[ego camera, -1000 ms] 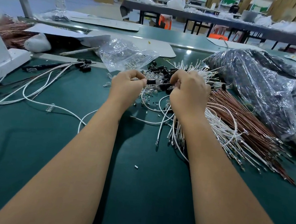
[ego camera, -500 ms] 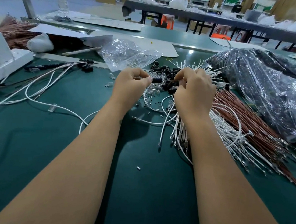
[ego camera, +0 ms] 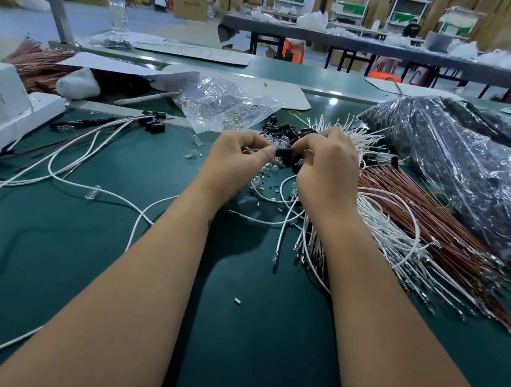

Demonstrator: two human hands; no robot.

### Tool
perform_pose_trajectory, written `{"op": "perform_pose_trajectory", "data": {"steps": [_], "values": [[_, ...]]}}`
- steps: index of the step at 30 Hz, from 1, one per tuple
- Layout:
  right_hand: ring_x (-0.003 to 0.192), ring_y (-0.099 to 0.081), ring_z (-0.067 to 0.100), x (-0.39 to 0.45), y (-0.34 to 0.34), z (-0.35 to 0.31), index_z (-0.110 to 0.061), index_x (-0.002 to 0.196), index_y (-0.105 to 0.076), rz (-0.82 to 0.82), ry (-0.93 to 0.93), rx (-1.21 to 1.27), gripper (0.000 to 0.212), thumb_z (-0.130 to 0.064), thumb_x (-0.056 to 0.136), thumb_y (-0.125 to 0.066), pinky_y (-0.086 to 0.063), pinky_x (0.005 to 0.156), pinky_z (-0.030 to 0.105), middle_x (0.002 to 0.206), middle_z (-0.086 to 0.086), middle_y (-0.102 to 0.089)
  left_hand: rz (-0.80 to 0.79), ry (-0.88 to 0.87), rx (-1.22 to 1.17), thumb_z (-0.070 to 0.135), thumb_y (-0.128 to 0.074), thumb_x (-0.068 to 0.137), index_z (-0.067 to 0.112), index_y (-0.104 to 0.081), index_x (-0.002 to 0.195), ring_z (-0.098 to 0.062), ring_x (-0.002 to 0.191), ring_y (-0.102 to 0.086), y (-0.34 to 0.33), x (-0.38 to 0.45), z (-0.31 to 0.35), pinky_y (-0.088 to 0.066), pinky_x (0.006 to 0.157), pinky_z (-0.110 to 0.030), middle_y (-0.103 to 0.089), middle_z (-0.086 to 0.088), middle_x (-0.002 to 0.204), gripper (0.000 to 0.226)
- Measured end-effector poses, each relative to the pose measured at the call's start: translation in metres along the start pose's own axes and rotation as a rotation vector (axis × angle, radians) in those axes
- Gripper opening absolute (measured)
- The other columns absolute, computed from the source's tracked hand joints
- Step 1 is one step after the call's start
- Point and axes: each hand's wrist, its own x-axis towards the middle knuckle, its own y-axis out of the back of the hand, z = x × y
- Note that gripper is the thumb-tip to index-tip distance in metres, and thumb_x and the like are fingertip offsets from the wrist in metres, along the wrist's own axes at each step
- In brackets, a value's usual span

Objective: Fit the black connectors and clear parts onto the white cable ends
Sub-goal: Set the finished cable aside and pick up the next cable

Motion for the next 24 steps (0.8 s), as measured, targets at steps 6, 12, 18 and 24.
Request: {"op": "perform_pose_trajectory", "data": {"steps": [6,12,18,24], "values": [[0.085,-0.052,0.014,-0.0033,-0.0003,-0.0058,-0.009,0.123,-0.059,-0.065,0.031,0.160,0.039,0.007,0.088,-0.053,-0.042,0.078,0.025,0.089,-0.002,-0.057,0.002,0.003,-0.004,0.012,-0.062,0.091,0.003,-0.069,0.091,0.002,0.050,-0.042,-0.0017,-0.0022,0.0024,-0.037,0.053,-0.011,-0.053,0.003,0.062,0.011],[0.097,-0.057,0.020,-0.0022,-0.0038,-0.0061,-0.007,0.116,-0.064,-0.056,0.021,0.143,0.034,0.006,0.087,-0.050,-0.040,0.083,0.023,0.104,0.009,-0.065,0.032,-0.022,0.031,0.006,-0.064,0.087,0.007,-0.070,0.093,0.008,0.055,-0.052,-0.0055,-0.0021,0.0036,-0.041,0.059,-0.009,-0.061,0.005,0.069,0.008],[0.096,-0.055,0.024,-0.0040,-0.0074,-0.0055,-0.007,0.110,-0.068,-0.152,0.040,0.109,0.026,-0.001,0.088,-0.056,-0.041,0.085,0.026,0.103,0.009,-0.058,0.029,-0.124,0.186,0.005,-0.067,0.084,0.007,-0.071,0.094,-0.004,0.072,-0.058,-0.0028,-0.0016,0.0000,-0.045,0.071,-0.011,-0.067,-0.005,0.089,0.011],[0.091,-0.054,0.022,-0.0034,-0.0058,-0.0053,-0.009,0.107,-0.068,-0.158,0.054,0.091,0.020,-0.004,0.090,-0.057,-0.043,0.083,0.030,0.100,0.007,-0.058,0.055,-0.195,0.336,0.007,-0.065,0.085,0.011,-0.070,0.089,-0.014,0.082,-0.060,-0.0013,-0.0002,-0.0033,-0.047,0.076,-0.018,-0.064,0.000,0.088,0.007]]}}
